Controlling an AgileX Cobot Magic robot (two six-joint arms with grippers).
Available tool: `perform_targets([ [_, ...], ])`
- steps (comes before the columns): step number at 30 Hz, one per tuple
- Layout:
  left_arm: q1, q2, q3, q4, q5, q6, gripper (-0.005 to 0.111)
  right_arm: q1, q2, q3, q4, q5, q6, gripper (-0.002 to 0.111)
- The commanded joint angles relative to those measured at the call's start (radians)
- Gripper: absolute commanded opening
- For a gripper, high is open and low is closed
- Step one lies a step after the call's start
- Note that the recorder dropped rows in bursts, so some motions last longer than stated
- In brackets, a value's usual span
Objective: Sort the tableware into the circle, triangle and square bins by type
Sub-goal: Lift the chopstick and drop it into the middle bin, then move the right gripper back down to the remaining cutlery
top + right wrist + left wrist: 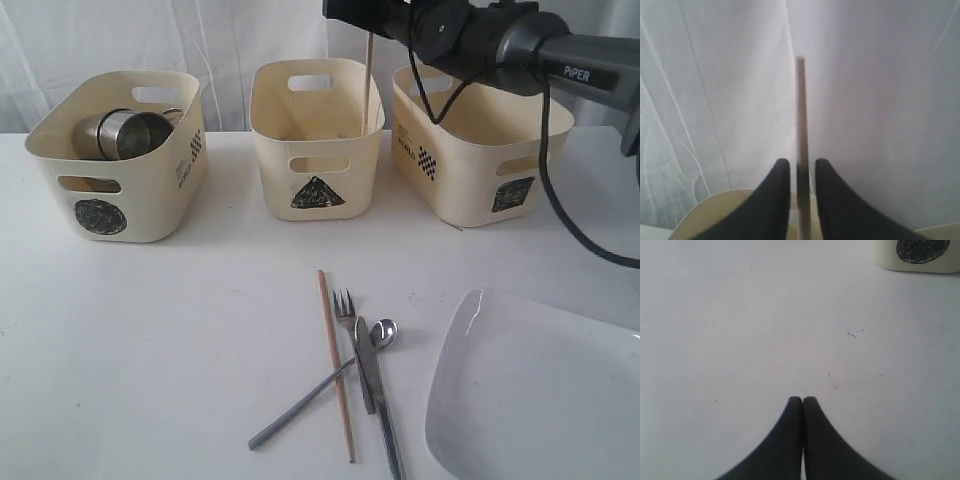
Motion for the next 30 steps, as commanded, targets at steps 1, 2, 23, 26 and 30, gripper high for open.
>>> perform_targets([
  [1,-0.005,-0.005,0.004,-0.001,-0.002,-0.001,0.000,-0.001,-0.002,-0.014,-0.016,0.052,0.009,0.041],
  [2,-0.005,-0.005,0.004,-0.001,-0.002,-0.001,0.000,-0.001,-0.004,-0.014,-0.016,0.074,0.009,0.044],
  [23,-0.005,-0.005,0.004,-0.001,-0.002,-0.001,0.000,-0.017,-0.312,-0.009,-0.204,1.017,0.101,0.018],
  [26,-0.005,-0.005,0.004,-0.001,-0.002,-0.001,0.000,-0.017,-0.325,-0.008,-0.340,1.099,0.178,0.000],
  [30,-0.005,-0.005,0.004,-0.001,-0.002,-0.001,0.000,-0.017,-0.327,-0.008,-0.421,1.214,0.199,0.000],
])
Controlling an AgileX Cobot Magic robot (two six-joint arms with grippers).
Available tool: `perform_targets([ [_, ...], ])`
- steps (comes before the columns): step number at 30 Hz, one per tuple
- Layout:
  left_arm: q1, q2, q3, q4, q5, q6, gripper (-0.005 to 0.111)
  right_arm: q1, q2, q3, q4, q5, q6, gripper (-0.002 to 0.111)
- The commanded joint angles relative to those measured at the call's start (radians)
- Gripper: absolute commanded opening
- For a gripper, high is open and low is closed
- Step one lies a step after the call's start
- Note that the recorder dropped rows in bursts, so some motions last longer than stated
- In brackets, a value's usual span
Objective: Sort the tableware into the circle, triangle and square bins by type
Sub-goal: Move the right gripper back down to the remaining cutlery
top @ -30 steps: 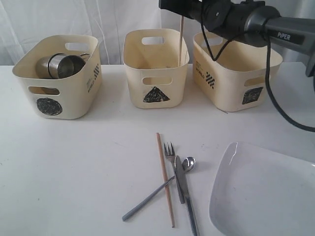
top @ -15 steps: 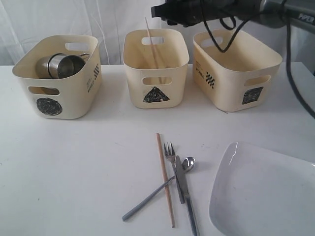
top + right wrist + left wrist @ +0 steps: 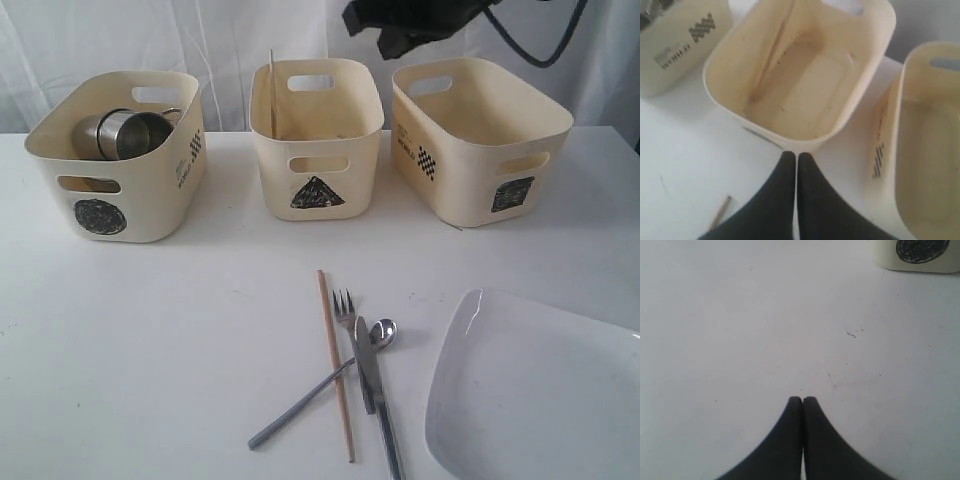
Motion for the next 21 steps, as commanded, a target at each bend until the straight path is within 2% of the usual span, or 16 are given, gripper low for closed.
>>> perform_targets([
  [1,-0.005,-0.005,0.004,-0.001,-0.002,-0.001,0.000,-0.011,-0.010,0.002,-0.083,0.132,0.026,0.000],
  [6,-0.005,-0.005,0.004,-0.001,-0.002,-0.001,0.000,-0.013,-0.040,0.035,-0.070,0.234,0.050,0.000],
  [11,-0.005,-0.005,0.004,0.001,-0.002,-0.001,0.000,-0.013,-0.121,0.125,-0.070,0.246,0.070,0.000],
  [21,-0.005,-0.005,0.004,0.001,-0.002,-0.001,0.000,-0.013,-0.443,0.505,-0.062,-0.052,0.140,0.000],
])
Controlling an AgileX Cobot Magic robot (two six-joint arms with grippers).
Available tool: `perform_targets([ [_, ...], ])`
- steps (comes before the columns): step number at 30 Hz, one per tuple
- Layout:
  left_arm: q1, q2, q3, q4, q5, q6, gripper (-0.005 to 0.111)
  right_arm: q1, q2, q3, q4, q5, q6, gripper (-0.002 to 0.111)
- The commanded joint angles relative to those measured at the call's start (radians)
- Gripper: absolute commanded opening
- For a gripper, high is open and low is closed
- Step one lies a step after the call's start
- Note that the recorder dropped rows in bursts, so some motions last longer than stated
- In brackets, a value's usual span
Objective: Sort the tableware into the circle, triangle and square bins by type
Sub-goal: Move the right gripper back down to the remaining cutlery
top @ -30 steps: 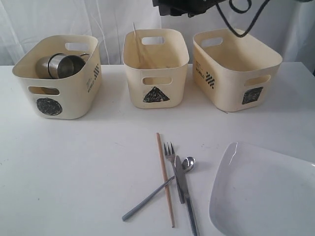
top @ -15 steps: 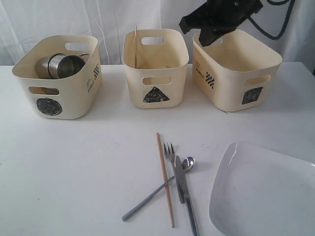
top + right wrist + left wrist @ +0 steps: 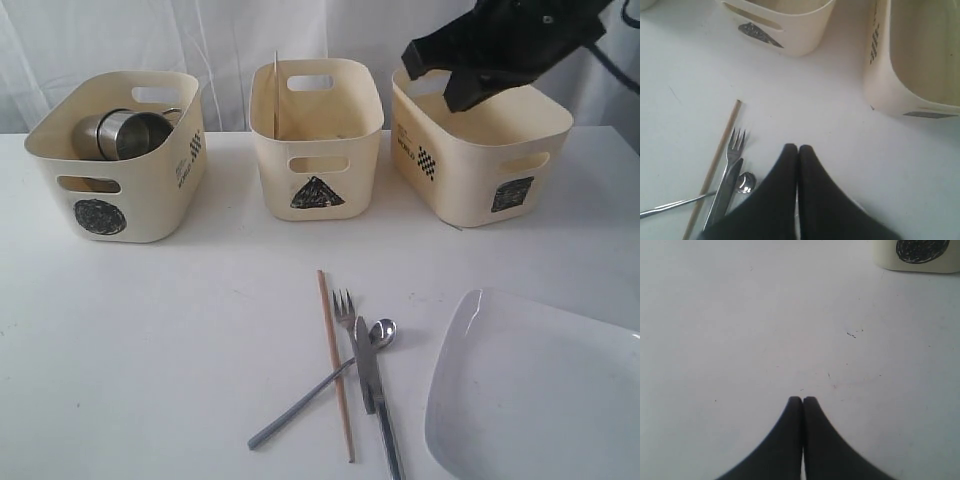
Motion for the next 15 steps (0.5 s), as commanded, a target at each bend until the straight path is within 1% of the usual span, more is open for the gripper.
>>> perform_targets([
  [1,-0.005,-0.005,0.004,0.001,-0.002,-0.001,0.000,-0.007,-0.157,0.177,0.001,-0.115,0.016,0.000],
  [8,-0.005,-0.005,0.004,0.001,-0.002,-0.001,0.000,-0.007,-0.275,0.376,0.024,-0.112,0.016,0.000],
  [11,-0.005,-0.005,0.004,0.001,-0.002,-0.001,0.000,-0.007,-0.278,0.451,0.095,-0.104,-0.002,0.000],
  [15,-0.005,-0.005,0.004,0.001,-0.002,-0.001,0.000,-0.007,-0.255,0.537,0.253,-0.117,-0.144,0.000],
])
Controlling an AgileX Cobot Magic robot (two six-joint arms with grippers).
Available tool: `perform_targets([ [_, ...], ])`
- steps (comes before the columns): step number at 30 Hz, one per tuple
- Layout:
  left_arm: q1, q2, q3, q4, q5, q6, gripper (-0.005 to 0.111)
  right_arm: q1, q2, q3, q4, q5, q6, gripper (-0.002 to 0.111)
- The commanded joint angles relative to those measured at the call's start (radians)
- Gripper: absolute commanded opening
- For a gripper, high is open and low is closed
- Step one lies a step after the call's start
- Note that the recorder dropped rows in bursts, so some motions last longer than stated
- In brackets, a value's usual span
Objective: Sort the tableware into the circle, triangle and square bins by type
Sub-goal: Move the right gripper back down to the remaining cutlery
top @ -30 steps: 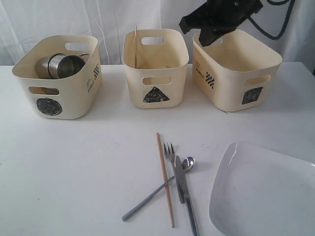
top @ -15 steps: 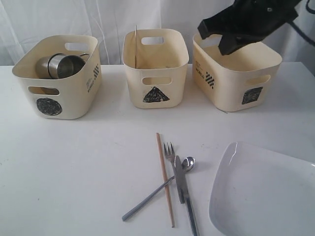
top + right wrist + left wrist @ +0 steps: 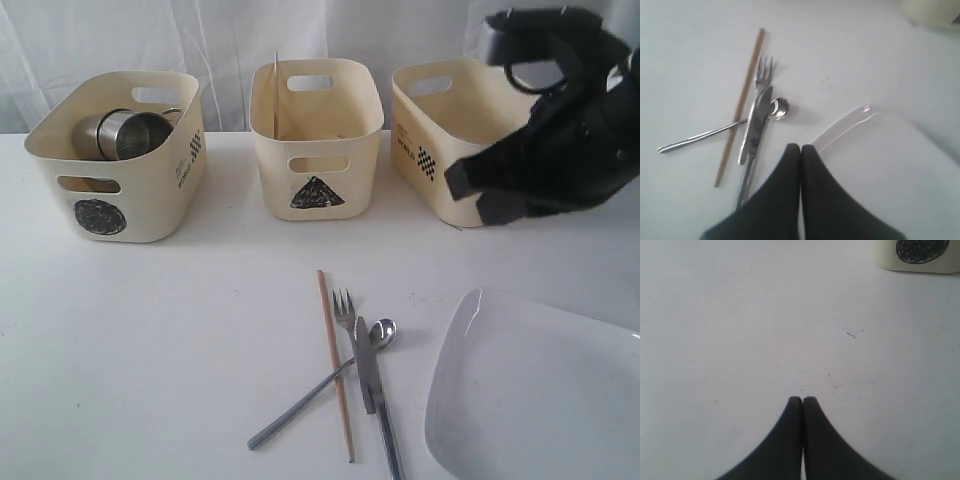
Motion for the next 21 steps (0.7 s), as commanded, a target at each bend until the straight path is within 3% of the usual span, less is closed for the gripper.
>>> perform_targets([
  [1,-0.005,-0.005,0.004,0.001,-0.002,-0.001,0.000,-0.004,0.024,0.084,0.188,-0.017,-0.152,0.000],
  [5,-0.005,-0.005,0.004,0.001,-0.002,-0.001,0.000,-0.004,0.075,0.105,0.357,0.019,-0.284,0.003],
  [8,-0.005,-0.005,0.004,0.001,-0.002,-0.001,0.000,-0.004,0.113,0.105,0.437,0.039,-0.358,0.014],
  [15,-0.005,-0.005,0.004,0.001,-0.002,-0.001,0.000,0.010,0.189,0.105,0.461,0.036,-0.417,0.055],
  [21,-0.005,-0.005,0.004,0.001,-0.002,-0.001,0.000,0.094,0.257,0.103,0.555,0.034,-0.427,0.057],
])
